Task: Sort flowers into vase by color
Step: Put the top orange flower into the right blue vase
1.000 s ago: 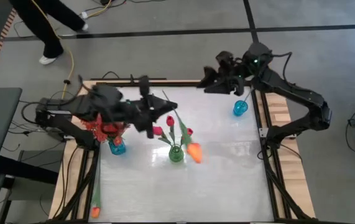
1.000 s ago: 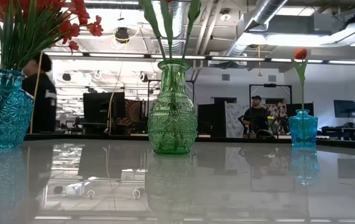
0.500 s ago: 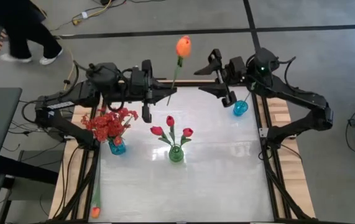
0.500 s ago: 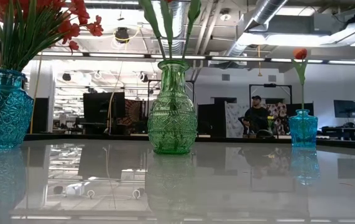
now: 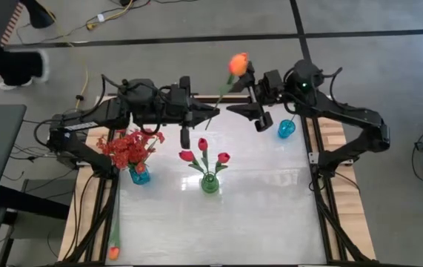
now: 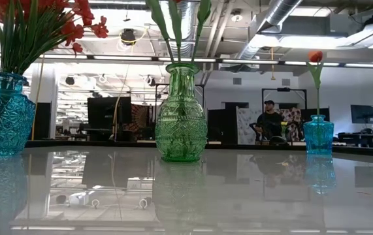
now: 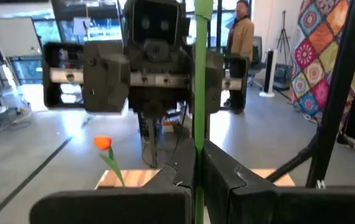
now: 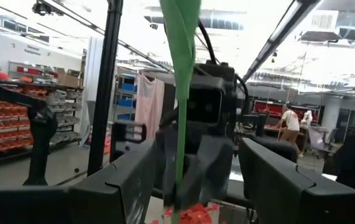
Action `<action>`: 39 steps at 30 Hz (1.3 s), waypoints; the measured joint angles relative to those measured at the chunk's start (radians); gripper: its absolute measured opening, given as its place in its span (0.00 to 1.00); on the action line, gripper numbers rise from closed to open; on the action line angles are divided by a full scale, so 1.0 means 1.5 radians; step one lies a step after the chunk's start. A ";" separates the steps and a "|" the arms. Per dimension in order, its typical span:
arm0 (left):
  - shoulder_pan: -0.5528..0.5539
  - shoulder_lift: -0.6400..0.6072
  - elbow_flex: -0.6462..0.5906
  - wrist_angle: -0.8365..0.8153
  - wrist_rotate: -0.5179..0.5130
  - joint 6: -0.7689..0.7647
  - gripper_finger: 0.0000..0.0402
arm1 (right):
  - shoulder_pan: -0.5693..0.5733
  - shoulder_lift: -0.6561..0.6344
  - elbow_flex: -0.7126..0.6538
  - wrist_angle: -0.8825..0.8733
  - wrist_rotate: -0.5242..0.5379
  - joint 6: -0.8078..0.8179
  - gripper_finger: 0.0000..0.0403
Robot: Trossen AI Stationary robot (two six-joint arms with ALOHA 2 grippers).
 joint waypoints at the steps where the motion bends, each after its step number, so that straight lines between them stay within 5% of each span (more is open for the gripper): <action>1: 0.000 0.000 0.000 -0.006 0.001 0.001 0.00 | 0.002 0.006 0.006 0.000 0.000 0.000 0.63; 24: 0.001 0.010 0.000 -0.005 -0.010 0.003 0.00 | 0.049 0.035 0.016 -0.014 0.063 -0.009 0.61; 39: 0.001 0.010 0.000 -0.005 -0.033 0.002 0.00 | 0.050 0.036 0.015 -0.015 0.068 -0.011 0.08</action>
